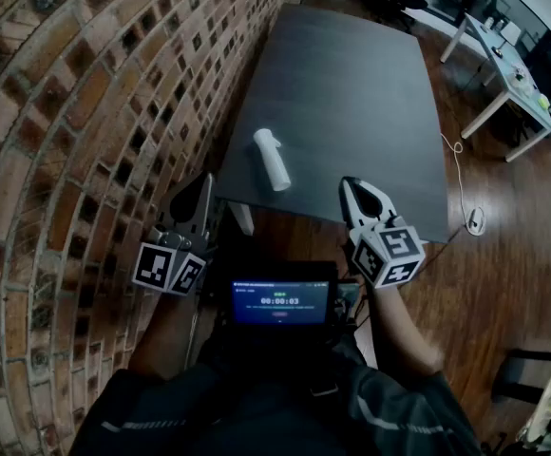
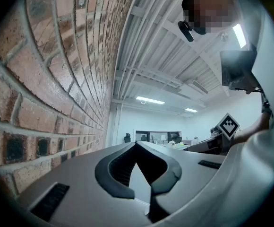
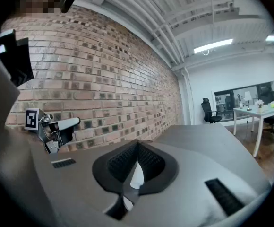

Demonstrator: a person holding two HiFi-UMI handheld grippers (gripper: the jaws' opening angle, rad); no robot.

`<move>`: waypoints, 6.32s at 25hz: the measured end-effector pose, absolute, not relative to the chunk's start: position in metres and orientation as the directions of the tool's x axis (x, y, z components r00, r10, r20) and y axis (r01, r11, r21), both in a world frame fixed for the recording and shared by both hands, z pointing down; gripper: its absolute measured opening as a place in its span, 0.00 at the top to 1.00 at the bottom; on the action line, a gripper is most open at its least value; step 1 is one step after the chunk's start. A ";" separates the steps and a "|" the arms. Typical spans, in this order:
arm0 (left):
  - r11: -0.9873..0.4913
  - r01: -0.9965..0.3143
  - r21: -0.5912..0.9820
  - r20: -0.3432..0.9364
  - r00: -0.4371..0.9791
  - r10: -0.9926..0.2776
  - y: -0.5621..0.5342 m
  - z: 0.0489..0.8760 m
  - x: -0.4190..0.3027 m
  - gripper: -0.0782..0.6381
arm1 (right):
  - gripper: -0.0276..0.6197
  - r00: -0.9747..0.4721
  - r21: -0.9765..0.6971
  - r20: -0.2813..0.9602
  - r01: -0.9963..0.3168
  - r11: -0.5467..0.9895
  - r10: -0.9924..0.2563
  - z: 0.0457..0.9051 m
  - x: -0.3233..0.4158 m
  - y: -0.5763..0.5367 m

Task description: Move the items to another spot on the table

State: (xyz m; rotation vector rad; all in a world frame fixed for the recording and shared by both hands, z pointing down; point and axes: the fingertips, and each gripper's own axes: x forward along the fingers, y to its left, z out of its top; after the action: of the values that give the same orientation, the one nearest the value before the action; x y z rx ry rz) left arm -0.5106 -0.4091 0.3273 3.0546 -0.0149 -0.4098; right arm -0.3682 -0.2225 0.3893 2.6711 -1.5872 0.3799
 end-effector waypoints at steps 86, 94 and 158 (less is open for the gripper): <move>-0.946 0.295 0.137 -0.216 0.941 0.262 -0.313 0.364 -0.367 0.90 | 0.53 0.549 -0.147 0.551 -0.677 -0.721 -0.629 0.482 -0.275 -0.119; -0.899 0.435 0.060 -0.237 0.881 0.410 -0.196 0.344 -0.329 0.90 | 0.53 0.603 -0.143 0.531 -0.628 -0.765 -0.595 0.465 -0.263 0.007; -0.203 0.934 -0.295 -0.144 0.166 0.976 0.277 0.222 0.021 0.90 | 0.53 0.478 -0.134 0.556 -0.756 -0.641 -0.680 0.453 0.155 0.361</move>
State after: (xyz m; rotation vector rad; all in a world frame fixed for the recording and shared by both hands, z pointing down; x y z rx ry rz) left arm 0.0210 0.2769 0.2216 2.5000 2.0632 -0.4975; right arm 0.1555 0.3608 0.4529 2.5874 -1.2638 0.8834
